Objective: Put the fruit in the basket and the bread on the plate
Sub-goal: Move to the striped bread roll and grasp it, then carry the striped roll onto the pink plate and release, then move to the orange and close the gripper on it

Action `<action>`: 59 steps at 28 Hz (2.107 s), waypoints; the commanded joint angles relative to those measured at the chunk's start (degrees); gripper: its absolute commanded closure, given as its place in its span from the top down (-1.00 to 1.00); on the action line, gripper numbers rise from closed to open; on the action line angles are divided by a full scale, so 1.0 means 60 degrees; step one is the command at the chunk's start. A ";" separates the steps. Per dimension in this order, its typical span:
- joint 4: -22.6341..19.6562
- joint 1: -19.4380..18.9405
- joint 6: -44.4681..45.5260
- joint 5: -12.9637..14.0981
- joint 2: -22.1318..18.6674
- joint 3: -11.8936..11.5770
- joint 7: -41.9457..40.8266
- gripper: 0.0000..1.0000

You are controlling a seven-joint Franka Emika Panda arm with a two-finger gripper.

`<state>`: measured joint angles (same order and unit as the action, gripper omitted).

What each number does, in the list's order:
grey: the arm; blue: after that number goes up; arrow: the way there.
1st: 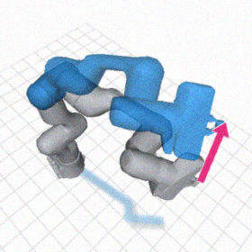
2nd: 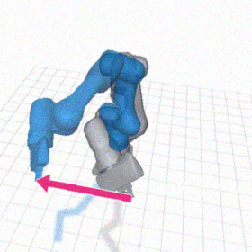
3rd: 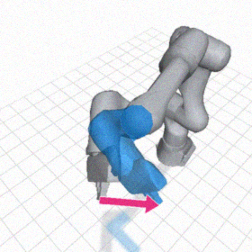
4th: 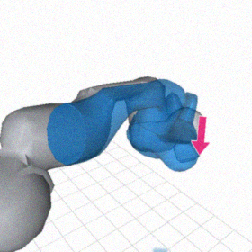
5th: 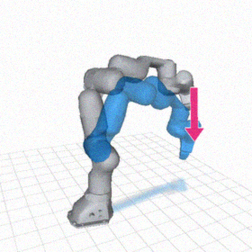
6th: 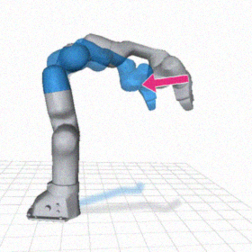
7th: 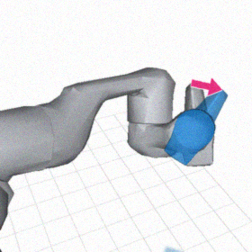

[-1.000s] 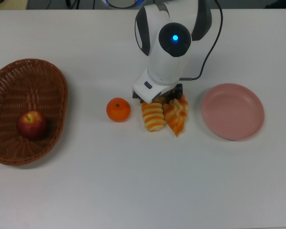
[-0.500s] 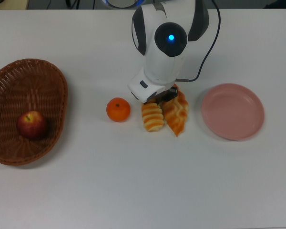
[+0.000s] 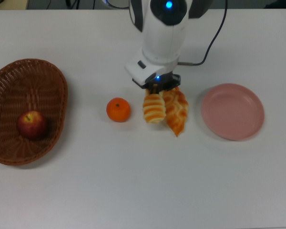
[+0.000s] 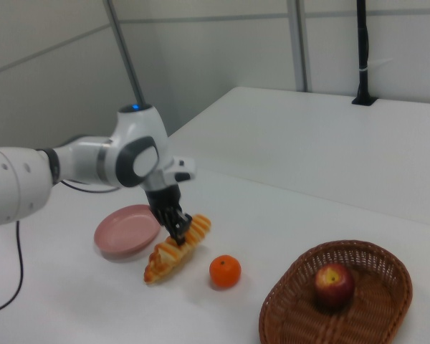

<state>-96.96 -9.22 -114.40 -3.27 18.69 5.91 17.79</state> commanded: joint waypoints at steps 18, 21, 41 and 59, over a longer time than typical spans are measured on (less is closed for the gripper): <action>0.0531 -0.2946 -0.2670 -0.2311 0.1513 -0.0018 0.1854 -0.88; 0.0531 -0.2946 -0.2935 -0.2414 0.1587 -0.0033 0.2059 -0.60; 0.0546 -0.2596 -0.1458 -0.1154 0.0152 -0.0179 0.2089 1.00; 0.0165 0.0627 0.1432 -0.1140 -0.0230 -0.0370 -0.0399 1.00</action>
<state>-93.35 -8.31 -105.00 -11.26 17.44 3.63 19.72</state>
